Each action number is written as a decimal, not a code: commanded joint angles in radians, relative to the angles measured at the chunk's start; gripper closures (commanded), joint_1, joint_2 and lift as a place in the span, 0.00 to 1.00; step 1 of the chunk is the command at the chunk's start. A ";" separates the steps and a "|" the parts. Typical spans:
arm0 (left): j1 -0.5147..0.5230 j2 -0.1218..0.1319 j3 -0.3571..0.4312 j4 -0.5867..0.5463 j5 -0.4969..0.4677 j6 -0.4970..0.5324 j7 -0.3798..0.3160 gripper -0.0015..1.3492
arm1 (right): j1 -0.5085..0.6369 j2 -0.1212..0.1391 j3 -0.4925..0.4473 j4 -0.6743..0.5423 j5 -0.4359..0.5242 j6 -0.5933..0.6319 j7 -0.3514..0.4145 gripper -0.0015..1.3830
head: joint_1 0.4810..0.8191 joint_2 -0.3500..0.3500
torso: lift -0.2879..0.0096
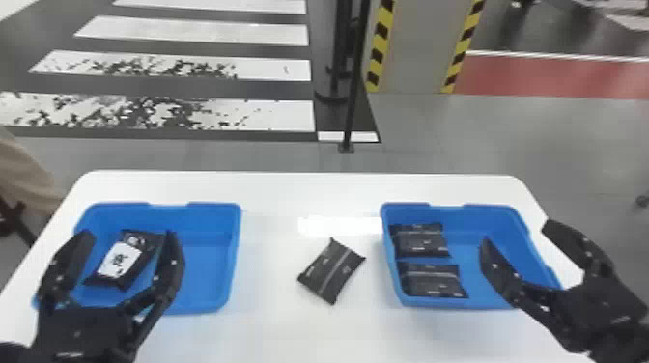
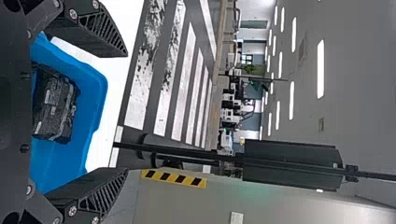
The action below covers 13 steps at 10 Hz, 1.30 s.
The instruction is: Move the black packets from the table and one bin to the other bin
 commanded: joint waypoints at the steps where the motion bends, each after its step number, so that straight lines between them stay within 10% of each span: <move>1: 0.002 -0.002 0.001 0.000 0.000 -0.003 0.000 0.11 | 0.003 0.000 0.000 0.000 -0.004 -0.010 -0.002 0.11 | 0.63 0.39 | 0.60; 7: -0.001 -0.002 0.001 0.000 -0.004 -0.003 0.000 0.11 | -0.024 0.006 0.018 0.005 -0.006 0.032 -0.028 0.11 | 0.63 0.38 | 0.60; 13: -0.003 -0.002 -0.004 0.002 -0.010 0.012 0.000 0.11 | -0.479 -0.109 0.335 0.277 0.080 0.373 0.137 0.11 | 0.63 0.56 | 0.60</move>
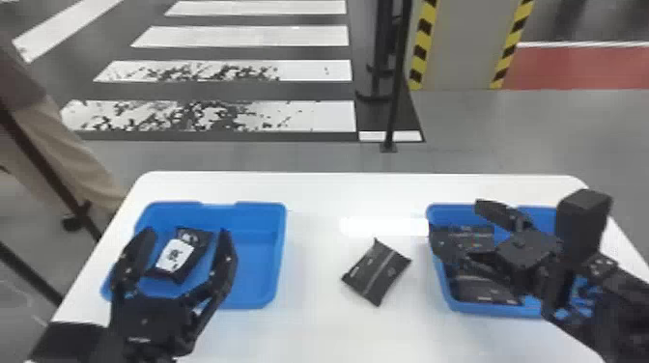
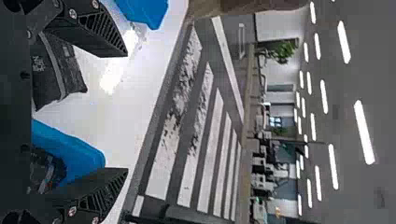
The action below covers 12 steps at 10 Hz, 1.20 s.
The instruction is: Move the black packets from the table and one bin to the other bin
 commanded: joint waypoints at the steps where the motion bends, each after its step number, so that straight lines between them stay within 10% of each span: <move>1: -0.005 0.000 -0.004 0.003 -0.001 0.001 0.000 0.11 | -0.140 -0.035 0.133 0.115 -0.005 0.070 0.019 0.11 | 0.63 0.59 | 0.60; 12: -0.051 -0.003 -0.042 0.055 0.007 -0.018 0.008 0.11 | -0.604 -0.078 0.634 0.625 -0.001 0.239 0.068 0.11 | 0.63 0.76 | 0.60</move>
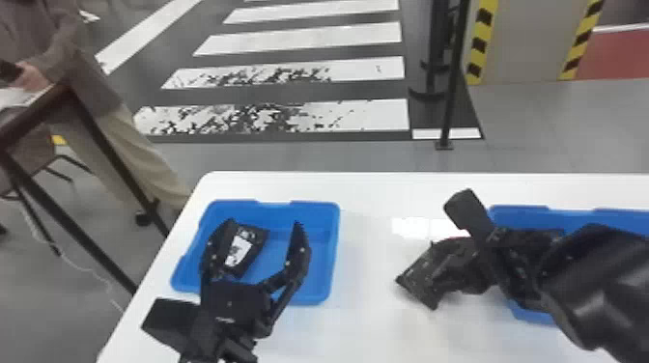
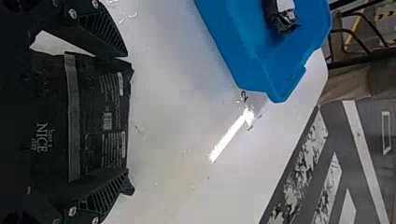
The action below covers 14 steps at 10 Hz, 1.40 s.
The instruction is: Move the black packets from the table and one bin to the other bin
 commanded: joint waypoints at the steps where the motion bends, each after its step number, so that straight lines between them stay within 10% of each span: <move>1: 0.000 -0.001 0.001 0.004 0.002 -0.002 0.001 0.11 | -0.018 0.000 0.033 -0.010 0.032 0.057 -0.002 0.11 | 0.63 0.77 | 0.60; 5: 0.000 -0.001 0.005 0.009 0.002 -0.015 0.001 0.11 | -0.021 -0.002 0.055 -0.037 0.044 0.102 -0.024 0.74 | 0.63 0.76 | 0.60; 9: 0.010 -0.001 0.019 0.009 0.002 -0.032 0.001 0.11 | 0.068 -0.005 -0.045 -0.276 0.080 0.097 -0.087 0.81 | 0.63 0.80 | 0.60; 14: 0.030 -0.001 0.031 0.009 0.002 -0.049 0.001 0.11 | 0.411 0.024 -0.535 -0.653 0.319 0.219 -0.131 0.81 | 0.63 0.65 | 0.60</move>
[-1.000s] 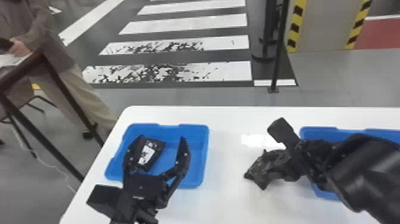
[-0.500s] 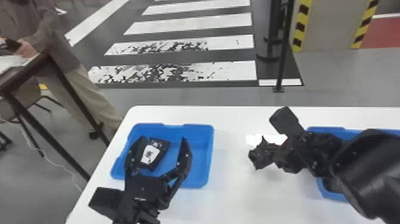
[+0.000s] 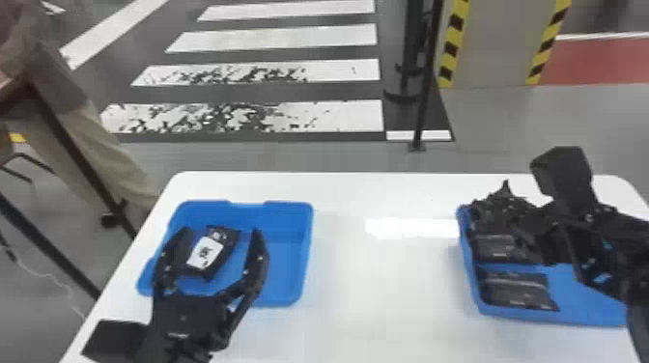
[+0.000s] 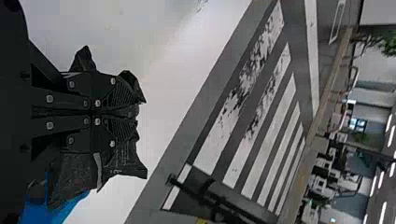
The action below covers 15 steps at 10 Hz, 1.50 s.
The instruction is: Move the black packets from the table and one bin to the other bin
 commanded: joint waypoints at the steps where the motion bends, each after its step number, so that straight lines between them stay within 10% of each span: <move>1: 0.001 0.000 0.002 0.001 0.000 -0.002 0.000 0.11 | 0.054 0.010 -0.110 0.001 0.050 0.046 0.010 0.81 | 0.63 0.55 | 0.60; 2: 0.001 0.000 0.004 -0.001 0.000 0.001 0.000 0.11 | 0.056 0.010 -0.146 0.038 0.056 0.048 0.032 0.77 | 0.63 0.46 | 0.60; 5: 0.006 -0.004 0.018 0.001 0.000 -0.004 0.000 0.11 | 0.209 0.053 -0.292 -0.018 -0.010 -0.183 0.044 0.13 | 0.63 0.37 | 0.60; 12: 0.004 -0.004 0.036 0.001 0.004 0.045 0.000 0.11 | 0.540 0.133 -0.396 0.011 -0.463 -0.833 0.044 0.09 | 0.63 0.42 | 0.60; 14: -0.026 -0.004 0.042 -0.001 0.052 0.268 -0.025 0.11 | 0.555 0.136 -0.396 0.014 -0.485 -0.865 0.044 0.09 | 0.63 0.42 | 0.60; 15: -0.094 0.005 0.062 -0.004 0.078 0.563 -0.098 0.11 | 0.557 0.136 -0.396 0.009 -0.485 -0.870 0.046 0.09 | 0.63 0.42 | 0.60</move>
